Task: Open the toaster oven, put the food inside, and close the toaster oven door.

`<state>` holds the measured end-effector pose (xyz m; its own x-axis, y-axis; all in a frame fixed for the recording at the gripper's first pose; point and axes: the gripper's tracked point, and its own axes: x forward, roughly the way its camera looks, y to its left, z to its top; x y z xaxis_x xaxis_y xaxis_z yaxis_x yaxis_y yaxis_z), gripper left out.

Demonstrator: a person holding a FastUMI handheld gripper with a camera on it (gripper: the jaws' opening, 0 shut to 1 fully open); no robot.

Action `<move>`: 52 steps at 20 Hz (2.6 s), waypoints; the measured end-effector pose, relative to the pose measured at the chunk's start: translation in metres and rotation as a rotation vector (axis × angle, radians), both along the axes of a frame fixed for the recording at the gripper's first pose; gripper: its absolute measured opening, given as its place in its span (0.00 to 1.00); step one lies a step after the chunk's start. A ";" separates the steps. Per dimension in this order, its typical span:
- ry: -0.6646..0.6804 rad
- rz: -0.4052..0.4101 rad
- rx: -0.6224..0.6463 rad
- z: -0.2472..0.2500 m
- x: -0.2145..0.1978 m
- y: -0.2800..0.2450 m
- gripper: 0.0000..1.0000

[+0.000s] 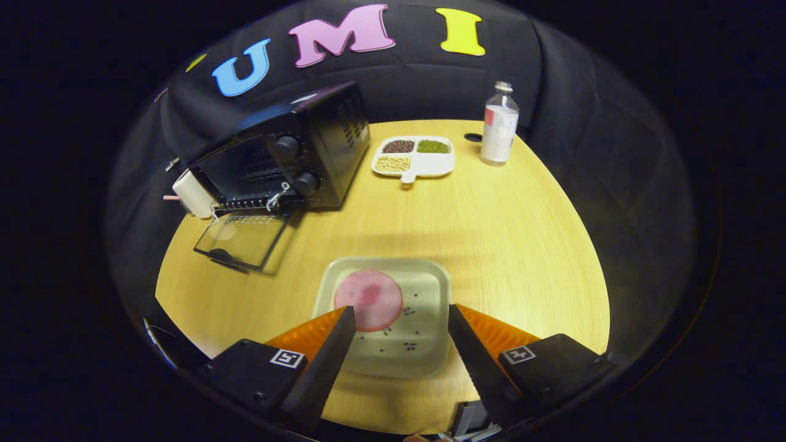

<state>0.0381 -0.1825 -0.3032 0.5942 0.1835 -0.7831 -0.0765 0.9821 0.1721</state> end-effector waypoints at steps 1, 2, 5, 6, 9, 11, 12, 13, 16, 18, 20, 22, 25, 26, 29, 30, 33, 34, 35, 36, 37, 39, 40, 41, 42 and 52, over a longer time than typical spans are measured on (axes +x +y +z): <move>0.017 -0.013 0.004 -0.007 0.001 -0.005 1.00; 0.034 -0.026 0.009 -0.014 0.001 -0.010 1.00; 0.072 -0.041 0.011 -0.029 -0.001 -0.017 1.00; 0.087 -0.040 0.007 -0.035 -0.003 -0.019 0.98; 0.122 -0.052 0.024 -0.047 -0.005 -0.021 0.93; 0.137 -0.077 0.029 -0.051 -0.005 -0.026 0.74; 0.124 -0.085 0.021 -0.053 -0.003 -0.028 0.71; 0.127 -0.078 0.012 -0.054 -0.004 -0.029 0.65; 0.120 -0.056 -0.036 -0.055 -0.006 -0.033 0.39; 0.152 -0.050 -0.034 -0.056 -0.008 -0.030 0.33; 0.172 -0.061 -0.036 -0.058 -0.007 -0.028 0.28; 0.185 -0.076 -0.020 -0.053 -0.008 -0.029 0.23; 0.201 -0.094 0.024 -0.050 -0.009 -0.030 0.15; 0.213 -0.096 0.038 -0.057 -0.008 -0.029 0.10; 0.243 -0.111 0.091 -0.056 -0.011 -0.023 0.08; 0.249 -0.143 0.129 -0.055 -0.011 -0.020 0.07; 0.300 -0.265 0.262 -0.054 -0.021 -0.011 0.07; 0.305 -0.305 0.291 -0.052 -0.024 -0.008 0.07; 0.304 -0.333 0.322 -0.048 -0.026 -0.006 0.07; 0.297 -0.354 0.349 -0.043 -0.027 -0.001 0.07; 0.283 -0.369 0.369 -0.036 -0.028 0.001 0.07; 0.254 -0.403 0.412 -0.023 -0.029 0.007 0.07; 0.247 -0.429 0.437 -0.018 -0.031 0.009 0.07; 0.242 -0.457 0.466 -0.014 -0.033 0.013 0.07; 0.244 -0.485 0.489 -0.011 -0.035 0.015 0.07; 0.125 -0.695 0.700 0.049 -0.066 0.030 0.07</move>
